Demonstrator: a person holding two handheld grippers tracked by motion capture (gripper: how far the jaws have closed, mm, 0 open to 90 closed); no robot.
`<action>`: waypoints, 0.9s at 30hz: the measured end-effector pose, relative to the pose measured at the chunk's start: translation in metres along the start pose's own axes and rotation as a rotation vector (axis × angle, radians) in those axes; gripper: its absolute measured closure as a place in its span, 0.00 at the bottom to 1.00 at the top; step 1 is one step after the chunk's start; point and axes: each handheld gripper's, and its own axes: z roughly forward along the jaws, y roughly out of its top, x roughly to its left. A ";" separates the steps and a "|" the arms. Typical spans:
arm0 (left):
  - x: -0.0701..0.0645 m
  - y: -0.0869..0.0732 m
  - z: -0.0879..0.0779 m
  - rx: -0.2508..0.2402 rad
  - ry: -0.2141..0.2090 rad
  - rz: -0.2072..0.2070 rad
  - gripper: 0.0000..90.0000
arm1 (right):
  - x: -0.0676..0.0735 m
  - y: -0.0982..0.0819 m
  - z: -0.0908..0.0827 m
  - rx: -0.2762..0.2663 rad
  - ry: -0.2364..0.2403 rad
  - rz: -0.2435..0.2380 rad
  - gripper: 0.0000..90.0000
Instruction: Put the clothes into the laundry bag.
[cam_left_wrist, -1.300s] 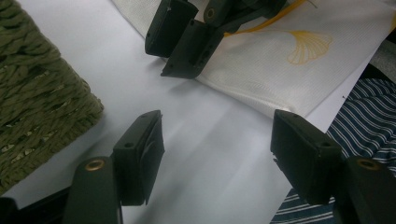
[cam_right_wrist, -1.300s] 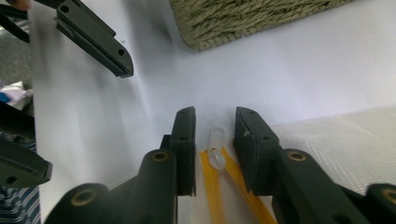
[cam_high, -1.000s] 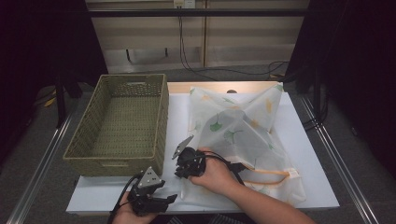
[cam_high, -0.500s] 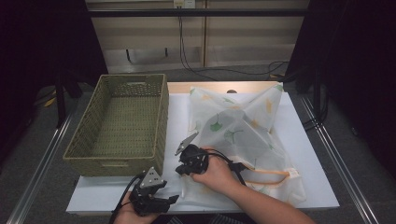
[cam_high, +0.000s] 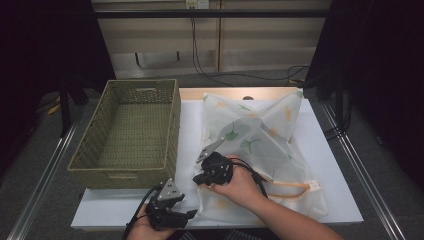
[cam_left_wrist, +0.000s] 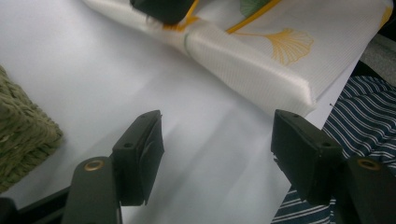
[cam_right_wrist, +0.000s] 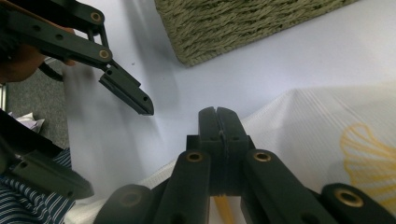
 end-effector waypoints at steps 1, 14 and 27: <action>0.001 -0.001 0.001 -0.007 0.000 0.009 0.38 | -0.001 -0.001 -0.002 -0.005 0.007 0.000 1.00; -0.010 0.012 0.003 -0.036 -0.082 0.021 0.32 | 0.000 -0.011 -0.011 -0.062 -0.011 0.028 1.00; -0.001 0.021 0.018 -0.015 -0.036 -0.033 0.35 | 0.005 -0.008 -0.002 -0.079 0.012 0.049 1.00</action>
